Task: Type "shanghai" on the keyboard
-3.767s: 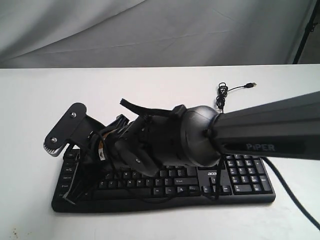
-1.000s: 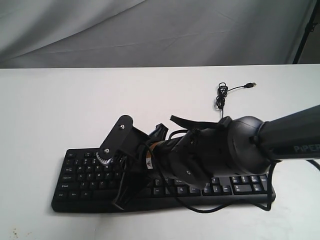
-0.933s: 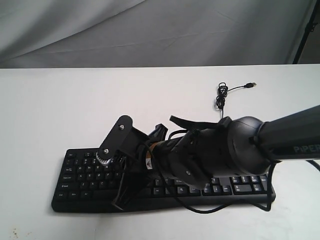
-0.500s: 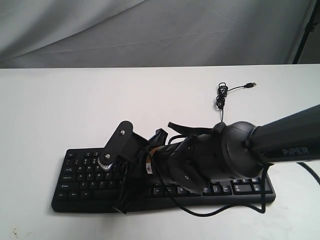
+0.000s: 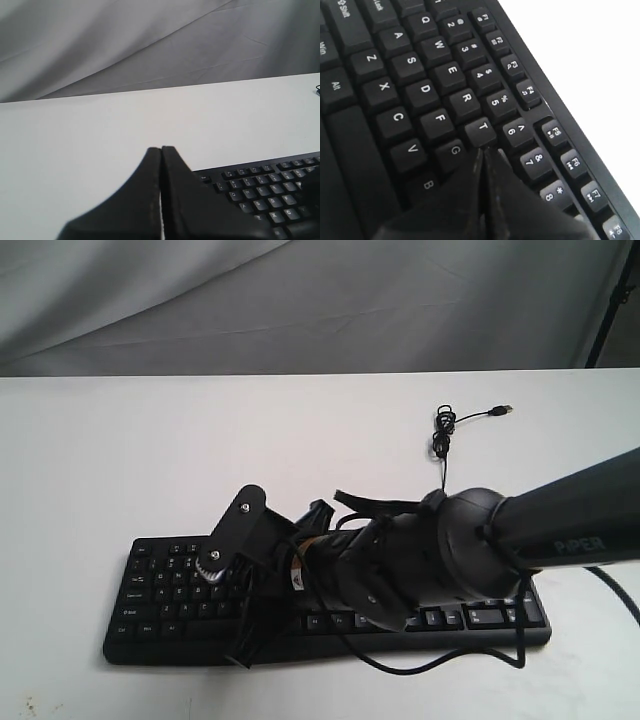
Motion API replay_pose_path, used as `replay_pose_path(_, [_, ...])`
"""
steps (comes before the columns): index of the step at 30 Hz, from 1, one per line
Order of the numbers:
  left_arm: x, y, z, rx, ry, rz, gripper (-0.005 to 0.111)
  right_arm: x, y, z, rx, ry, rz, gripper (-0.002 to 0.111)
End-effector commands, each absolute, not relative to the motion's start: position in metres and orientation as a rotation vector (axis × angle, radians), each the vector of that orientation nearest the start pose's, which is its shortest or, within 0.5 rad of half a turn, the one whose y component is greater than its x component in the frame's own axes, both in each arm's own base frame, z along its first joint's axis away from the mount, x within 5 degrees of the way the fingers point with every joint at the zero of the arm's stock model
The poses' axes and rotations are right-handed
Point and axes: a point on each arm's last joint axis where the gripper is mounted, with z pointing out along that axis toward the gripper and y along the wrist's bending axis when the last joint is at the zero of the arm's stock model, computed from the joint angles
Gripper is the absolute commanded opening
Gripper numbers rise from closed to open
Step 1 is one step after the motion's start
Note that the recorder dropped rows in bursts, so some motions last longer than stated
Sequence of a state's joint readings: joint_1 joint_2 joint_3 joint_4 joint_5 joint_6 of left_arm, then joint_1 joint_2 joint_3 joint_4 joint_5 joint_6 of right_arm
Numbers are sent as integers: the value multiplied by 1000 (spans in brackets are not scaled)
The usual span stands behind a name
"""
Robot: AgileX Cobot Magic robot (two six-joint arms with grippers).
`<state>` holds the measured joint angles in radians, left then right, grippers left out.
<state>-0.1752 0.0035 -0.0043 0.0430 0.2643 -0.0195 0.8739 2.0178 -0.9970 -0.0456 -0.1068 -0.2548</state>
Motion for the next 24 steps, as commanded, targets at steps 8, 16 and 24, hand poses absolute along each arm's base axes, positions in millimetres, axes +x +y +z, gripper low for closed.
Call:
replay_pose_path(8, [54, -9, 190, 165, 1738, -107, 0, 242, 297, 116, -1351, 2004, 276, 0])
replay_pose_path(16, [54, -9, 190, 165, 1738, -107, 0, 241, 304, 139, -1358, 1941, 285, 0])
replay_pose_path(24, [54, -9, 190, 165, 1738, -107, 0, 238, 354, 162, -1407, 1784, 335, 0])
